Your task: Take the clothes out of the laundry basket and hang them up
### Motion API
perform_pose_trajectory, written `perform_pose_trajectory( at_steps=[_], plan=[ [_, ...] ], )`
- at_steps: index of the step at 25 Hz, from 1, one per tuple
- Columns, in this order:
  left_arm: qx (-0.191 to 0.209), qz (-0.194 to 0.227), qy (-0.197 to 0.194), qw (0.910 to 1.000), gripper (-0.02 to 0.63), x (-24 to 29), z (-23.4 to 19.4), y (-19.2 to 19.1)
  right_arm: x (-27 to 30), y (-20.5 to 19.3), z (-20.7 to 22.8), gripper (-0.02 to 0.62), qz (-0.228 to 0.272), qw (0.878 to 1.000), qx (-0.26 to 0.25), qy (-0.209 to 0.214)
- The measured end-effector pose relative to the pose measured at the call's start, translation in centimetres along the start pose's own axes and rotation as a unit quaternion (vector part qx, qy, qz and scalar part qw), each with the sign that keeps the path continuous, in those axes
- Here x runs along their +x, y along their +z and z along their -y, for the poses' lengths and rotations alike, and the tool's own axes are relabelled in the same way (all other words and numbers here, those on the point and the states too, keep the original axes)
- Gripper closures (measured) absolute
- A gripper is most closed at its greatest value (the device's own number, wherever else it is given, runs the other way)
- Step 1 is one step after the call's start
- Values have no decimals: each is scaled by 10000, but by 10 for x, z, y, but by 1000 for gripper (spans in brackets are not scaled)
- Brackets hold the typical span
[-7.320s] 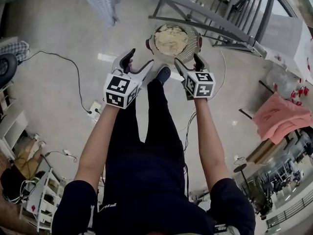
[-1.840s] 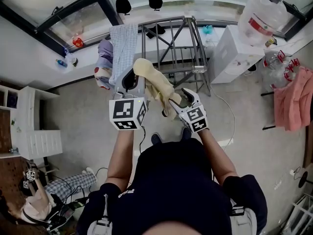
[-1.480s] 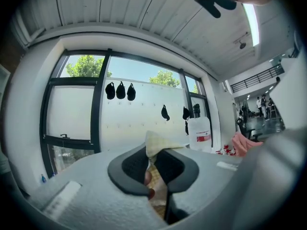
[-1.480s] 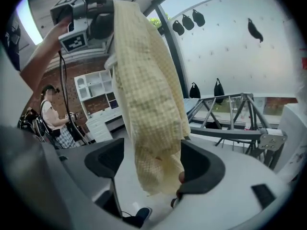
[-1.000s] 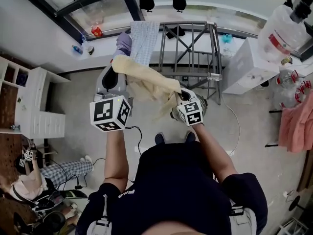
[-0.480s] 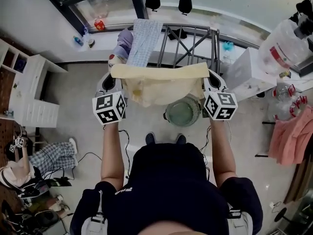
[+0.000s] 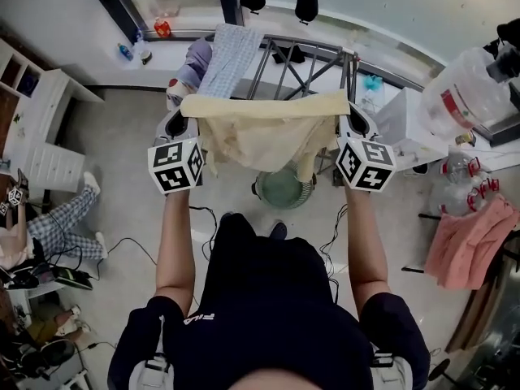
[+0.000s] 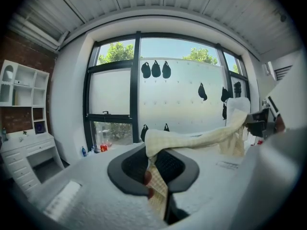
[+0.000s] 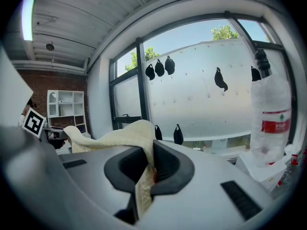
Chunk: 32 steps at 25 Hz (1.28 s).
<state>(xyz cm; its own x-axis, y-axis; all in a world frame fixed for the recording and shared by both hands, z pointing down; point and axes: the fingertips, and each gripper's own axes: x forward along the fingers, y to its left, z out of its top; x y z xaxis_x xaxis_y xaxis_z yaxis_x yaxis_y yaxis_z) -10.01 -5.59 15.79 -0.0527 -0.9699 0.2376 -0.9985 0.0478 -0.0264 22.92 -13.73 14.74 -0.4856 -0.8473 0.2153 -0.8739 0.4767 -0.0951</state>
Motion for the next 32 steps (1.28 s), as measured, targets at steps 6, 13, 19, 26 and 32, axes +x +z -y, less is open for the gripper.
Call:
perform_pose_trajectory(
  at_steps=[6,13,19,26,32],
  plan=[
    [-30,-33,58,10000,568,31,11,7,19,15,26,578,-62,9993,-291,-207],
    [27,-31,-299,9995,568,130,13,29,74,45,64,578,10,9952,-390,-893],
    [127,-436,-897,9949,568,247,15,29,145,33,107,578,-467,9866,-327,-1526],
    [184,-952,-1468,9844,568,378,24,14,235,20,160,578,-1137,9691,-448,-2143],
    [55,-1415,-1840,9727,568,459,39,-10,300,2,205,578,-1626,9536,-559,-2471]
  ],
)
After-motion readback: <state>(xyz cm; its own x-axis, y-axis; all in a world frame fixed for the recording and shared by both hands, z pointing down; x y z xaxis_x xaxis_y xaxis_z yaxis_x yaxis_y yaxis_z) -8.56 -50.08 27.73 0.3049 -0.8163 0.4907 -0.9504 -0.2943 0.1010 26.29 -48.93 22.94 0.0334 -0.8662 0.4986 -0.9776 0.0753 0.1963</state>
